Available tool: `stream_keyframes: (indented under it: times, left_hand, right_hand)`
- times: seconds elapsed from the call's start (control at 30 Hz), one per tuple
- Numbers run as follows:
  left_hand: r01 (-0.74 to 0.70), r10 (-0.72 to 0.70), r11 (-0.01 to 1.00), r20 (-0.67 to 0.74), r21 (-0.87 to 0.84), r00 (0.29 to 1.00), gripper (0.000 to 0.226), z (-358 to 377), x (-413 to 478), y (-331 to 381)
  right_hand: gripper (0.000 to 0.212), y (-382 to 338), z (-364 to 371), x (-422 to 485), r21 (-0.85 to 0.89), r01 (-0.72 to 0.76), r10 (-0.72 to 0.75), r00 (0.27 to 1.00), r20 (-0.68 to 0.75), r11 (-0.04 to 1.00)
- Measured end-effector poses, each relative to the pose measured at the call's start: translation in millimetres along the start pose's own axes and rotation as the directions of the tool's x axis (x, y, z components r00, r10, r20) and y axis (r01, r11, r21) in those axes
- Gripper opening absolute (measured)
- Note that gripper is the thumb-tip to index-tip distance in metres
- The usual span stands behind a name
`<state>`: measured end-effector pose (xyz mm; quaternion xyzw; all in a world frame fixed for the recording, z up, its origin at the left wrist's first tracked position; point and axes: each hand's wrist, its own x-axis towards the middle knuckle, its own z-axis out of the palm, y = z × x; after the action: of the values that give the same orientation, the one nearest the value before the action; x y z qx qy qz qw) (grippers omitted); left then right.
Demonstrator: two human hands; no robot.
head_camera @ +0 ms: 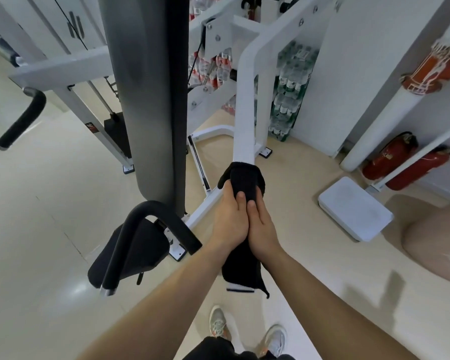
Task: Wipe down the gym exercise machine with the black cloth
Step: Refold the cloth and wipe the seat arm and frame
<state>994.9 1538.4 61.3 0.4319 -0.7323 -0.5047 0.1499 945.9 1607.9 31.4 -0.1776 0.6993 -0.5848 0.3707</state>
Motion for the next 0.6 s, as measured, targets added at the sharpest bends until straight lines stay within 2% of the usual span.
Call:
stream_keyframes:
  times: [0.23, 0.4, 0.53, 0.6]
  left_hand:
    - [0.006, -0.006, 1.0, 0.003, 0.005, 1.0, 0.04, 2, 81, 25]
    - [0.033, -0.03, 0.998, 0.058, -0.06, 0.998, 0.051, -1, 136, 46]
    - [0.037, -0.034, 0.997, 0.046, -0.073, 0.998, 0.052, -1, 175, 53]
    - [0.03, -0.026, 0.995, 0.046, -0.093, 0.999, 0.053, 0, 184, 56]
  right_hand:
    - [0.053, -30, -3, 79, -0.04, 0.022, -0.022, 1.0, 0.014, 0.999]
    - [0.074, -49, -2, 141, -0.036, 0.045, -0.044, 0.999, 0.019, 0.998]
    - [0.057, -64, -5, 177, -0.018, 0.044, -0.044, 0.999, 0.015, 0.999]
    - [0.057, -67, -6, 188, -0.03, 0.065, -0.065, 0.998, 0.013, 0.997]
